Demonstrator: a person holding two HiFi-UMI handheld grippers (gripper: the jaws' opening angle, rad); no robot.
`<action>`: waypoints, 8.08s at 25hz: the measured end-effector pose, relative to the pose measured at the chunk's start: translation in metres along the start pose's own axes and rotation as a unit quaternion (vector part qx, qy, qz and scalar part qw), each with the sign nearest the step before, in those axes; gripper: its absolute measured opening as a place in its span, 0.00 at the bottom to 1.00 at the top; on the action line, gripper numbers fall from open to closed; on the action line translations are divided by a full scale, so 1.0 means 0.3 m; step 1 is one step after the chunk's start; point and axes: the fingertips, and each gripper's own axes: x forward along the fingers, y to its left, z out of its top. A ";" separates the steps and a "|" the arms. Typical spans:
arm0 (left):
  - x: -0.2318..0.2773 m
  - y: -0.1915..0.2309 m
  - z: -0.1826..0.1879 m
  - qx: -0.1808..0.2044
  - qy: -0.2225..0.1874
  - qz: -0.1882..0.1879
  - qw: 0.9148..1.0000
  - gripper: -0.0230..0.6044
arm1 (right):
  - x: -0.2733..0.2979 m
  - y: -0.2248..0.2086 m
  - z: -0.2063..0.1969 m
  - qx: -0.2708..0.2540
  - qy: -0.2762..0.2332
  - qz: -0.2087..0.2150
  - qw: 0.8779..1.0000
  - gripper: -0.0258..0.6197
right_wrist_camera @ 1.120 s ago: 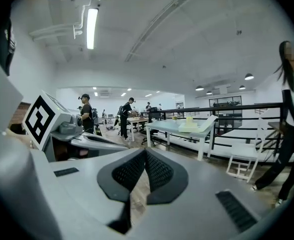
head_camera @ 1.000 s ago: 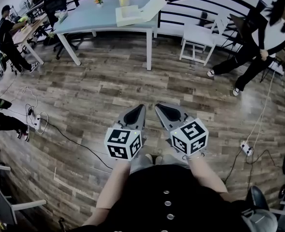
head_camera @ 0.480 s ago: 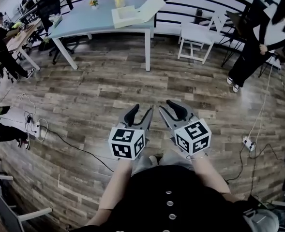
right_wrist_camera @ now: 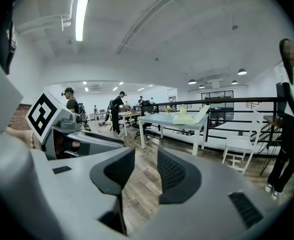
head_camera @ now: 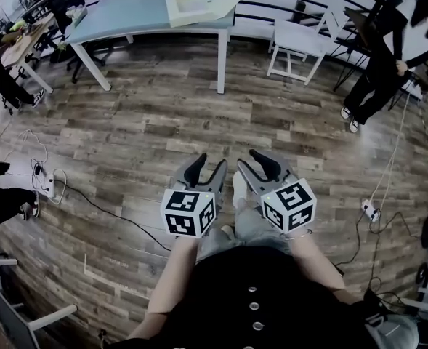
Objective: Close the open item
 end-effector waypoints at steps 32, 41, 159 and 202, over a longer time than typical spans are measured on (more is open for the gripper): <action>0.745 0.344 0.390 -0.014 -0.005 0.075 0.997 0.35 | 0.605 -0.674 0.281 -0.003 -0.008 0.070 0.998 0.25; 0.863 0.422 0.419 -0.018 0.012 0.069 0.997 0.35 | 0.708 -0.768 0.269 0.022 0.004 0.057 0.998 0.26; 2.105 1.581 1.062 0.013 0.109 -0.003 0.994 0.38 | 2.139 -1.775 0.704 0.076 0.071 -0.072 0.992 0.33; 2.172 1.606 0.891 -0.008 0.171 -0.027 0.985 0.38 | 2.141 -2.098 0.448 0.196 0.066 -0.198 0.958 0.17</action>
